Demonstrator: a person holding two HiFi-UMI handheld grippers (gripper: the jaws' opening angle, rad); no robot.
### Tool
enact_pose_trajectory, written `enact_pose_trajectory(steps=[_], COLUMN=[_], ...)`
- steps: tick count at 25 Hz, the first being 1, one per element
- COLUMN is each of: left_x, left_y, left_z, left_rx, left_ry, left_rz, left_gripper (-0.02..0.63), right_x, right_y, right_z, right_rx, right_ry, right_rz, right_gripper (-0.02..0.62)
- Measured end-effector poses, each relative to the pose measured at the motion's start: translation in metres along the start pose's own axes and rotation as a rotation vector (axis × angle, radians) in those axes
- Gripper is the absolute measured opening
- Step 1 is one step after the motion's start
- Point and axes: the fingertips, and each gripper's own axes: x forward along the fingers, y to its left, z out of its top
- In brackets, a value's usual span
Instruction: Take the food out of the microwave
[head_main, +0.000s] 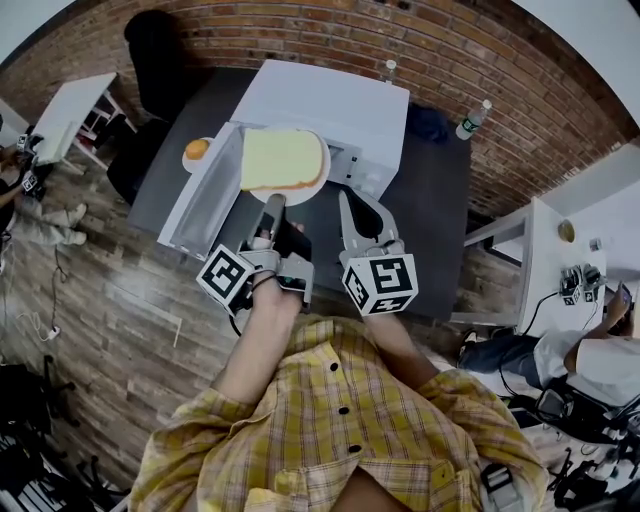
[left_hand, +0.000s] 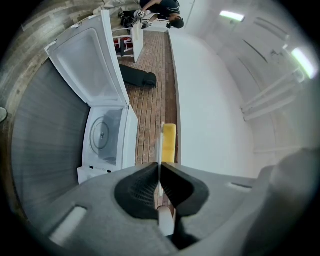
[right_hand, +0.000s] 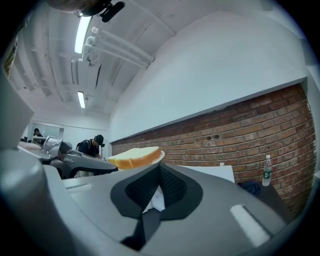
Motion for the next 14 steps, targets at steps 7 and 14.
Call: enact_pose_trajectory(steps=[7,14], left_x=[0.001,0.012], left_y=[0.0,0.007], left_z=[0.002,0.003], left_rx=[0.007,0.009], left_ry=[-0.009,0.0], left_rz=[0.0,0.01], left_gripper=[0.012,0.012], right_x=[0.002,0.012], right_y=[-0.003,-0.007], right_z=[0.003,0.003], right_rx=[0.02,0.007], right_ry=[-0.015,-0.018], right_rz=[0.01,0.016], right_gripper=[-0.006,-0.006])
